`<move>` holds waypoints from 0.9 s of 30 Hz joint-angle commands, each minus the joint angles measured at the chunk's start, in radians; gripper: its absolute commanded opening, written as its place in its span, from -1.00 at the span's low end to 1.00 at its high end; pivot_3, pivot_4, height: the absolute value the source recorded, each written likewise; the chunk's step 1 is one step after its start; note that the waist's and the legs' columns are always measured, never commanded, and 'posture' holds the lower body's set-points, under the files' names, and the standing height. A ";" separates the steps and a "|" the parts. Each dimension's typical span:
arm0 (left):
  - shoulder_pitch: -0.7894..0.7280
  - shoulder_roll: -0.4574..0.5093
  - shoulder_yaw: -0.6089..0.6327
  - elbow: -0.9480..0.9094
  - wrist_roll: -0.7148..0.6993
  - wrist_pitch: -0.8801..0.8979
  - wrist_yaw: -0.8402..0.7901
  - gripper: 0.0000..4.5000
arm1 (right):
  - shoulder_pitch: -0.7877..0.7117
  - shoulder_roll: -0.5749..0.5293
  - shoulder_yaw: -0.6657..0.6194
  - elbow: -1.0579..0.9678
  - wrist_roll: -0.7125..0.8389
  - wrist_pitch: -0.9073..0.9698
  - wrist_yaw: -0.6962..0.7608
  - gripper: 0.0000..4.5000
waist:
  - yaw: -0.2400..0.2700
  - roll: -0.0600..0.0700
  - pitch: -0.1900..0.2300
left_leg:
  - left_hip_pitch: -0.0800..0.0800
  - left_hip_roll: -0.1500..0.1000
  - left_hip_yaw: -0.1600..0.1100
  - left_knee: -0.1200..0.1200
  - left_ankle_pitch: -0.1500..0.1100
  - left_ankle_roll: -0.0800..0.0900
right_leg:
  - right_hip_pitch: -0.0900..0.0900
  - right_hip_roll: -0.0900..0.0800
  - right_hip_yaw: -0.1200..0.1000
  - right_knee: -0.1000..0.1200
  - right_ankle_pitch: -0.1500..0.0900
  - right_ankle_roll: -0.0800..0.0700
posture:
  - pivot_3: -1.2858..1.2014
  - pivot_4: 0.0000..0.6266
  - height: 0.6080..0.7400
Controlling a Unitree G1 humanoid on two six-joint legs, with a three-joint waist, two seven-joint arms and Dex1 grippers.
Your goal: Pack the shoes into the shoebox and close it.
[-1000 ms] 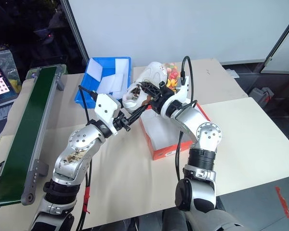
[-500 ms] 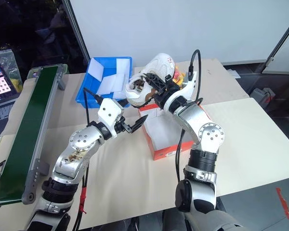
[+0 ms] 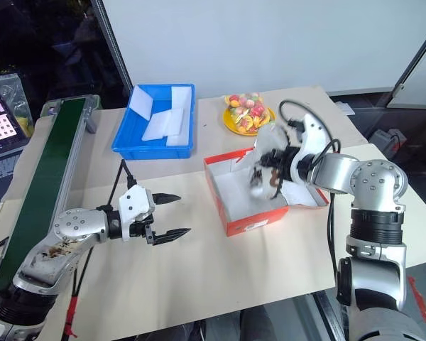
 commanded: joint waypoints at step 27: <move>-0.002 -0.076 -0.033 -0.055 -0.001 -0.002 0.053 1.00 | -0.317 0.045 0.307 0.279 -0.646 -0.089 0.609 0.65 | 0.007 -0.001 0.000 | -0.005 0.000 -0.001 0.003 -0.001 0.001 | -0.002 0.000 -0.003 0.000 0.002 0.003 | 0.03 -0.52 0.74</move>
